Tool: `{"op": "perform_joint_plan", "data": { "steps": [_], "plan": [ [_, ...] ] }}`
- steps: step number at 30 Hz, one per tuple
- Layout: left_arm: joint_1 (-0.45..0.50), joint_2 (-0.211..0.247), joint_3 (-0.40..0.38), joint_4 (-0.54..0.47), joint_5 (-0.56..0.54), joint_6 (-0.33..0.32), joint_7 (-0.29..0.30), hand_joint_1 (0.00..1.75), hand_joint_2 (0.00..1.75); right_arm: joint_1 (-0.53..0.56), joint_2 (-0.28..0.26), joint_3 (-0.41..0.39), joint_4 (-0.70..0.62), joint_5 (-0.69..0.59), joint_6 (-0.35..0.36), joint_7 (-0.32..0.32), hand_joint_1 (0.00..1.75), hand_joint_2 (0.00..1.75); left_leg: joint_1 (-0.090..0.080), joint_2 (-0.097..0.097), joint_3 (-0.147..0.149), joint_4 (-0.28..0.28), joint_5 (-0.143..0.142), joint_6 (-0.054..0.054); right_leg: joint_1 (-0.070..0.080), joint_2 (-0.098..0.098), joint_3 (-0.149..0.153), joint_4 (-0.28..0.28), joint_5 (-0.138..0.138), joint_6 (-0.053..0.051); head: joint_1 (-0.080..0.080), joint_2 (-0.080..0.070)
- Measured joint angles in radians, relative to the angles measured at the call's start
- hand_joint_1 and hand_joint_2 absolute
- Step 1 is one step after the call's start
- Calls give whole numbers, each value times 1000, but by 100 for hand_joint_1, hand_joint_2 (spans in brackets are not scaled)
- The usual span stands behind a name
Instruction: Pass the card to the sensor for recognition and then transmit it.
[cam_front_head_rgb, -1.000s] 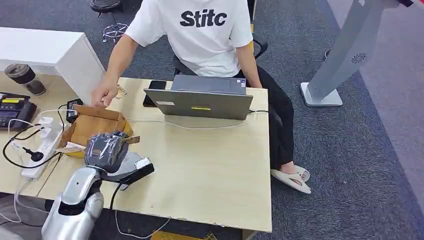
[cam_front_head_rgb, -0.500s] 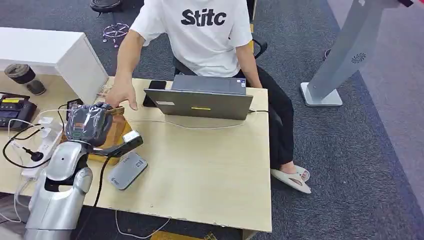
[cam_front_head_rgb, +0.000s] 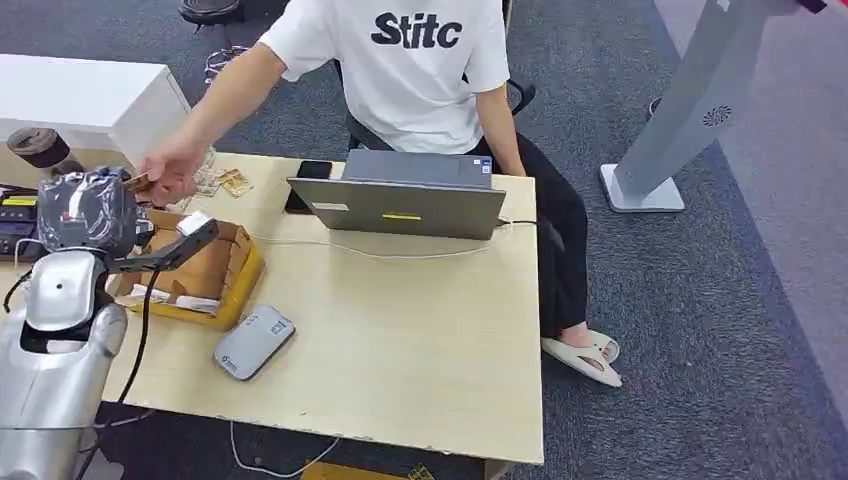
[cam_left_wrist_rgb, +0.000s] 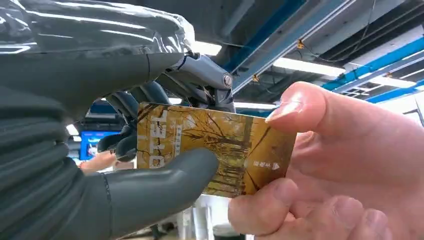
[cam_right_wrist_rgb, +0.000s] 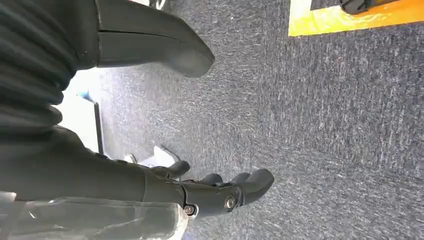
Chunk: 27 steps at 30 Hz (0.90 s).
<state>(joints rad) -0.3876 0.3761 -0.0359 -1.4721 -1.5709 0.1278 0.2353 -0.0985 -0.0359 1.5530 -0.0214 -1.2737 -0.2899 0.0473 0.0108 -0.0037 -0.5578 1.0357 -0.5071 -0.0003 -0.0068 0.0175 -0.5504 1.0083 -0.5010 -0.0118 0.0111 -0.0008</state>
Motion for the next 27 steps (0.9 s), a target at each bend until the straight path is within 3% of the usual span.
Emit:
{"op": "perform_joint_plan", "data": {
  "steps": [2, 3, 8, 14, 20, 22, 27],
  "plan": [
    [-4, 12, 0, 5, 0, 4, 18, 173, 175, 0, 0, 0, 0, 2, 0, 0, 0, 175, 0, 1, 0, 0, 0, 0, 0, 2, 0, 0, 0, 0, 0, 0],
    [-6, 17, 0, 8, 0, 9, 26, 0, 175, 0, 0, 0, 0, 3, 0, 0, 0, 175, 0, 2, 0, 0, 0, 0, 0, 2, 0, 0, 0, 0, 0, 0],
    [11, 32, 24, 6, 0, 106, 94, 0, 175, 0, 0, 0, 0, 20, -1, 2, 0, 175, 0, 2, -1, 0, -1, 0, 0, 2, 0, -1, 0, 0, 0, 0],
    [33, 11, 110, -29, 0, 126, 39, 0, 175, -1, 0, 0, -2, 23, -12, 9, 0, 175, 0, 1, 0, 0, -1, 0, 0, 1, 0, -1, 0, 0, 0, 0],
    [35, -7, 143, -33, 0, 127, 42, 0, 175, -2, 0, 0, -2, 24, -12, 8, 0, 175, 0, 1, 0, 0, 0, 0, 0, 1, 0, -1, 0, 0, 0, 0],
    [35, -18, 153, -35, 0, 127, 13, 0, 175, -2, 0, 0, -1, 24, -11, 8, 0, 175, 0, 1, 0, 0, 0, 0, 0, 1, 0, -1, 0, 0, 0, 0],
    [35, -100, 227, -62, 19, 151, -150, 0, 175, -2, 0, 0, -1, 20, -12, 8, 0, 175, 0, 1, 0, 0, 0, 0, 0, 1, 0, -1, 0, 0, 0, 0]
  ]
}}
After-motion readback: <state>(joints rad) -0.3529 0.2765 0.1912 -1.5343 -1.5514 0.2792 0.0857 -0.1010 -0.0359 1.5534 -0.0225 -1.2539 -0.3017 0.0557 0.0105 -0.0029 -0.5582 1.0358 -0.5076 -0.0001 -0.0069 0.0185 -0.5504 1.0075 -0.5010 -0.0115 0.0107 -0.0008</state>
